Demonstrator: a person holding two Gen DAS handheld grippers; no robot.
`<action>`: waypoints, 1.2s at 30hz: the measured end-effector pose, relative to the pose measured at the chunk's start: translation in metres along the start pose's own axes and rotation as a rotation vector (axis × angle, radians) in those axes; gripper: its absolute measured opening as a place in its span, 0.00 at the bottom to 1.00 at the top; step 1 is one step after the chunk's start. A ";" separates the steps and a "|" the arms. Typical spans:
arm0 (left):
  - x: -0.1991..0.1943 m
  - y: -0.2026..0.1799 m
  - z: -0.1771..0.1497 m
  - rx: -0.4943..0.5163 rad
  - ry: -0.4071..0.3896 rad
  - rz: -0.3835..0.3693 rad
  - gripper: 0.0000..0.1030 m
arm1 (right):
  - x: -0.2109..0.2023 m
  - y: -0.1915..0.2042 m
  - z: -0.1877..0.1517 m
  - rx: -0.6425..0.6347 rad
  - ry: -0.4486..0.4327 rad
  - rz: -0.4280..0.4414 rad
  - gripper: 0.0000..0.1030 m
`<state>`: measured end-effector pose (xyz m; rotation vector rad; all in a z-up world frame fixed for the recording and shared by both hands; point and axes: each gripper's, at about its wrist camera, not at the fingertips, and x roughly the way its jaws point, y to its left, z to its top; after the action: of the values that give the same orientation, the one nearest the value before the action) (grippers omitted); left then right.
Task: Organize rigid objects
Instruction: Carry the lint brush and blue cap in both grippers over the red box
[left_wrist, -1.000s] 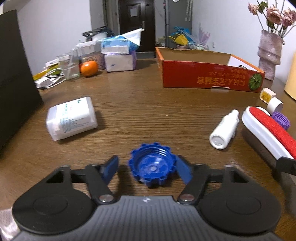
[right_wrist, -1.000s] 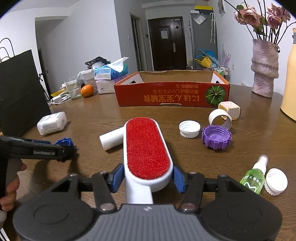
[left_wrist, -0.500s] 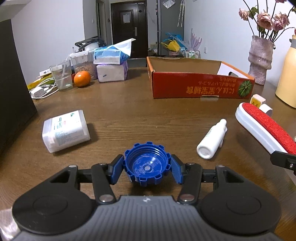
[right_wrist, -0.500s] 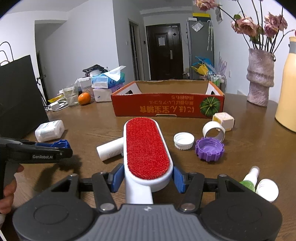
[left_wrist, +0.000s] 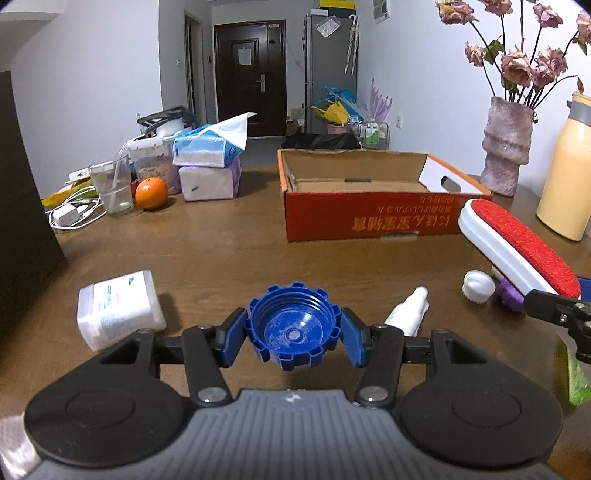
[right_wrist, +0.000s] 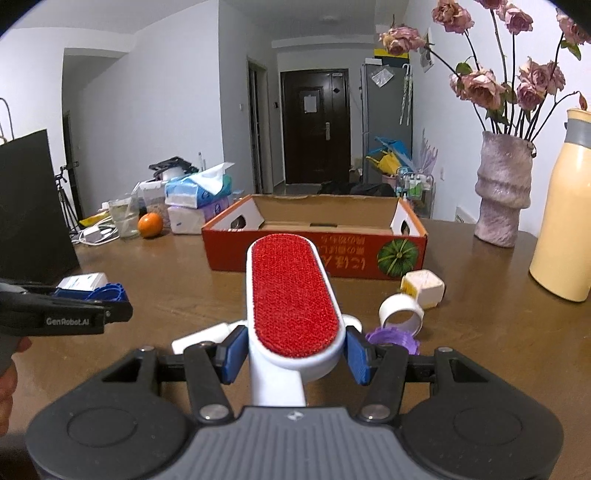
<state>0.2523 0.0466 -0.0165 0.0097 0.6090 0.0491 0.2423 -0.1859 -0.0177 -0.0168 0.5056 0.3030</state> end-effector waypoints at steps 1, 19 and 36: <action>0.000 -0.002 0.003 0.001 -0.006 -0.006 0.53 | 0.001 -0.001 0.003 0.000 -0.005 -0.003 0.53; 0.024 -0.035 0.052 0.038 -0.060 -0.043 0.53 | 0.027 -0.017 0.049 0.026 -0.061 -0.055 0.53; 0.057 -0.058 0.097 0.040 -0.099 -0.050 0.53 | 0.068 -0.025 0.099 0.024 -0.107 -0.084 0.53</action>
<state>0.3565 -0.0077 0.0291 0.0356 0.5108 -0.0119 0.3528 -0.1819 0.0349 0.0013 0.4008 0.2145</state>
